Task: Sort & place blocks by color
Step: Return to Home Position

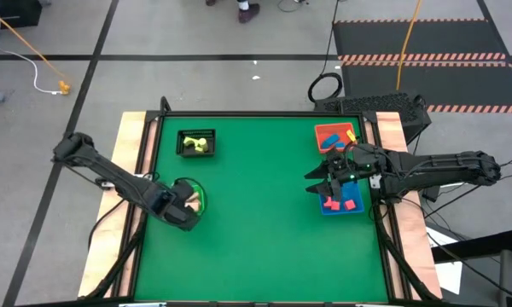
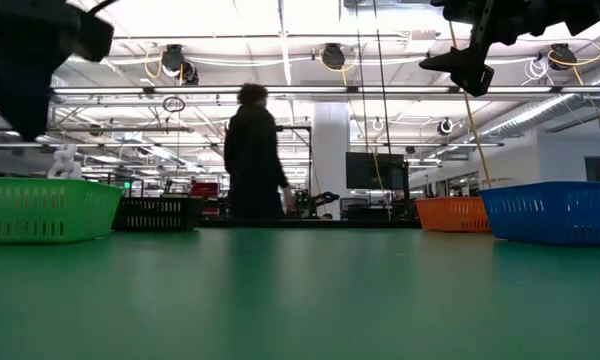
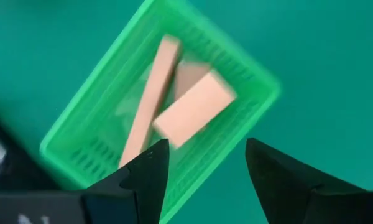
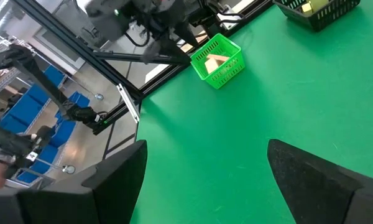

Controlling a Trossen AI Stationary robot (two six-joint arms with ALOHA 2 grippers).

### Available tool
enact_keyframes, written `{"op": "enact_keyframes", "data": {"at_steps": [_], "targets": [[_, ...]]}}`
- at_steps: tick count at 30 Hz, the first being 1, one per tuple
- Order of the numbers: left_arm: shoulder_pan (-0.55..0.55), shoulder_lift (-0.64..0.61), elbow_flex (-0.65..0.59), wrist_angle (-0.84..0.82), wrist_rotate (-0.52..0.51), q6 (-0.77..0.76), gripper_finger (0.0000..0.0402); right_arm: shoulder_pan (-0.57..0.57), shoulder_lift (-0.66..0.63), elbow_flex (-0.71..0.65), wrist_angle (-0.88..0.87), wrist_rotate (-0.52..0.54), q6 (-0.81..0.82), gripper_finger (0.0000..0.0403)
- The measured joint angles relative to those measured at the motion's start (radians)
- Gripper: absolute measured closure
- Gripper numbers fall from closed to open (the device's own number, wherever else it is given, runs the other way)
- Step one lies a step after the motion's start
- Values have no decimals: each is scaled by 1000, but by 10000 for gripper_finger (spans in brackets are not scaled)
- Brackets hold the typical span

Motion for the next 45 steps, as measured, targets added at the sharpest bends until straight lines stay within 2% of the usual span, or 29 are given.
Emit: {"op": "enact_keyframes", "data": {"at_steps": [4, 9, 12, 15, 19, 23, 31, 36, 41, 45], "targets": [[0, -68, 0, 84, -118, 139, 188, 0, 0, 0, 0, 0, 0, 78], [4, -131, 1, 297, -305, 483, 188, 0, 0, 0, 0, 0, 0, 78], [26, -149, 1, 477, -353, 736, 188, 0, 0, 0, 0, 0, 0, 78], [67, -149, 2, 665, -355, 976, 188, 0, 0, 0, 0, 0, 0, 78], [153, -136, 3, 857, -269, 1185, 188, 0, 0, 0, 0, 0, 0, 78], [255, -131, 3, 910, -59, 1298, 188, 0, 0, 0, 0, 0, 0, 78], [445, -132, 3, 840, 161, 1437, 188, 0, 0, 0, 1, 0, 0, 78], [563, -145, -12, 826, 304, 1435, 188, 0, 0, 0, 1, 0, 0, 78], [666, -239, -144, 958, 396, 1408, 188, 0, 0, 0, 1, 0, 0, 78], [713, -356, -336, 1199, 411, 1341, 188, 0, 0, 0, 1, 0, 0, 78]]}}
